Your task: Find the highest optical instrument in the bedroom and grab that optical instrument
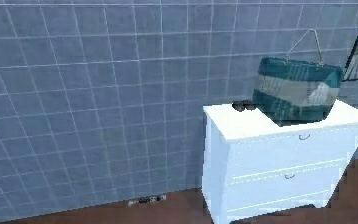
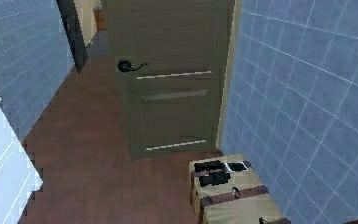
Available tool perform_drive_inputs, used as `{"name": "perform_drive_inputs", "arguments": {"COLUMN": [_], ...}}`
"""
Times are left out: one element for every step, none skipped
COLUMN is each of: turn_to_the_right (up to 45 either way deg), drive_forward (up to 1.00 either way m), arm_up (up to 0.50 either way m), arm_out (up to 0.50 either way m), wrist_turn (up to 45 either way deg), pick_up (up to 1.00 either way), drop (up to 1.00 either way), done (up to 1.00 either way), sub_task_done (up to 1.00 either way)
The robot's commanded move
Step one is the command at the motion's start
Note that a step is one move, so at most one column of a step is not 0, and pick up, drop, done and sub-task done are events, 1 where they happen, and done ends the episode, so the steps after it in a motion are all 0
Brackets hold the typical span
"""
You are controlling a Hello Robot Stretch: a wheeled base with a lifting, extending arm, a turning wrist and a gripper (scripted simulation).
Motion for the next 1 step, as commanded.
{"name": "perform_drive_inputs", "arguments": {"turn_to_the_right": [9.0], "drive_forward": [0.00], "arm_up": [0.00], "arm_out": [0.00], "wrist_turn": [0.0], "pick_up": [0.00], "drop": [0.00], "done": [0.00], "sub_task_done": [0.00]}}
